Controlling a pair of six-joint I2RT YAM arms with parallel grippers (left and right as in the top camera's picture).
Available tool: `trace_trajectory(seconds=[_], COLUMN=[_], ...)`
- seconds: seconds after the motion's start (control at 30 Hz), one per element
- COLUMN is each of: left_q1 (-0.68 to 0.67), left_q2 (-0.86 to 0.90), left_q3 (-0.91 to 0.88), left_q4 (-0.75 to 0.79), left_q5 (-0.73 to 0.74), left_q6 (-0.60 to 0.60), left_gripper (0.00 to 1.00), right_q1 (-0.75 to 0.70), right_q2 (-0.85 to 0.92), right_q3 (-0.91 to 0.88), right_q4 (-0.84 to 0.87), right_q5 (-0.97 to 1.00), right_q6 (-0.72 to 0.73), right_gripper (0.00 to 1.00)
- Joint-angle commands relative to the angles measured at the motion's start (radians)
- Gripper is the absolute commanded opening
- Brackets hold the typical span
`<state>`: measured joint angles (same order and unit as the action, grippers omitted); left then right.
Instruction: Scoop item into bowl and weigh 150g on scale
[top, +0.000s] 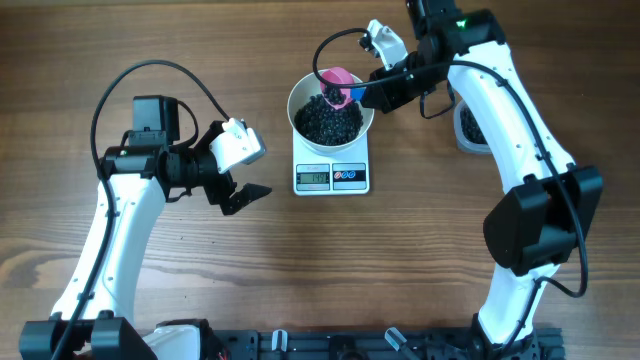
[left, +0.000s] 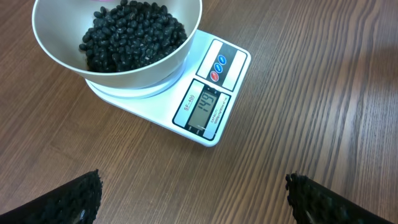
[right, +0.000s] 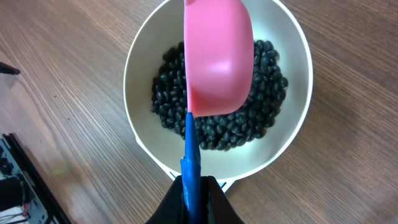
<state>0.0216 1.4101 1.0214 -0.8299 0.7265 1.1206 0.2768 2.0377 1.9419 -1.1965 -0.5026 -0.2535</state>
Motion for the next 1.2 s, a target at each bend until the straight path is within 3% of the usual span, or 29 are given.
trace_trajectory(seconds=[0.0,1.17], left_q1=[0.003,0.003], left_q2=[0.004,0.004], left_q3=[0.006,0.006], left_q4=[0.0,0.0], left_q5=[0.005,0.005], left_q6=[-0.006,-0.006], left_gripper=[1.0,1.0], right_q1=[0.025,0.112], right_q2=[-0.034,-0.042], right_q3=[0.016,0.018], right_q4=[0.001,0.032], right_q5=[0.064,0.261], right_q6=[-0.033,-0.073], right_gripper=[0.04,0.04])
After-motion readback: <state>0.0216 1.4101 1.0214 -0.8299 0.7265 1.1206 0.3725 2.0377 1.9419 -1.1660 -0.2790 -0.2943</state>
